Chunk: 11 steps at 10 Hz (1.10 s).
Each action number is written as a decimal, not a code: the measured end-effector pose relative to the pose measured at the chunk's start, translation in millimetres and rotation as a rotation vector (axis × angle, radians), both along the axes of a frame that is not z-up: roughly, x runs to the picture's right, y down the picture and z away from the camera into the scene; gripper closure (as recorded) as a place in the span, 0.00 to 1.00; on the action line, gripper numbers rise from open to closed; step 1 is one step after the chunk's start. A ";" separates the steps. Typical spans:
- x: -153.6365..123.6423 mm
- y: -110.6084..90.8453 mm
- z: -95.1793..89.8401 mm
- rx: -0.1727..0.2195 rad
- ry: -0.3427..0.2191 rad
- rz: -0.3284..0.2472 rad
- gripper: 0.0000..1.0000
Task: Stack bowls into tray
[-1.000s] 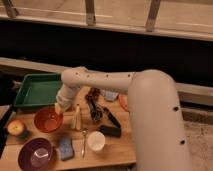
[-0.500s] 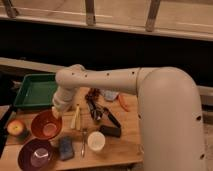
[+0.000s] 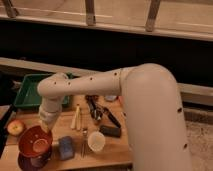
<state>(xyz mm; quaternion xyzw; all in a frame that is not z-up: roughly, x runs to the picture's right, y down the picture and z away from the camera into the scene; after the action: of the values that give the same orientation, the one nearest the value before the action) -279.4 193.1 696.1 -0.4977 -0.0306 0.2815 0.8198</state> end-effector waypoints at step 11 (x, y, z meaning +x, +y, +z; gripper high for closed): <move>-22.7 32.1 9.0 -0.096 -0.041 -0.043 0.79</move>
<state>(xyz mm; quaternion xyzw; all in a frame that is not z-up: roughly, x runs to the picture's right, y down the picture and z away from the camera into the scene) -302.1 225.2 705.1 -0.5425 -0.0232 0.2547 0.8002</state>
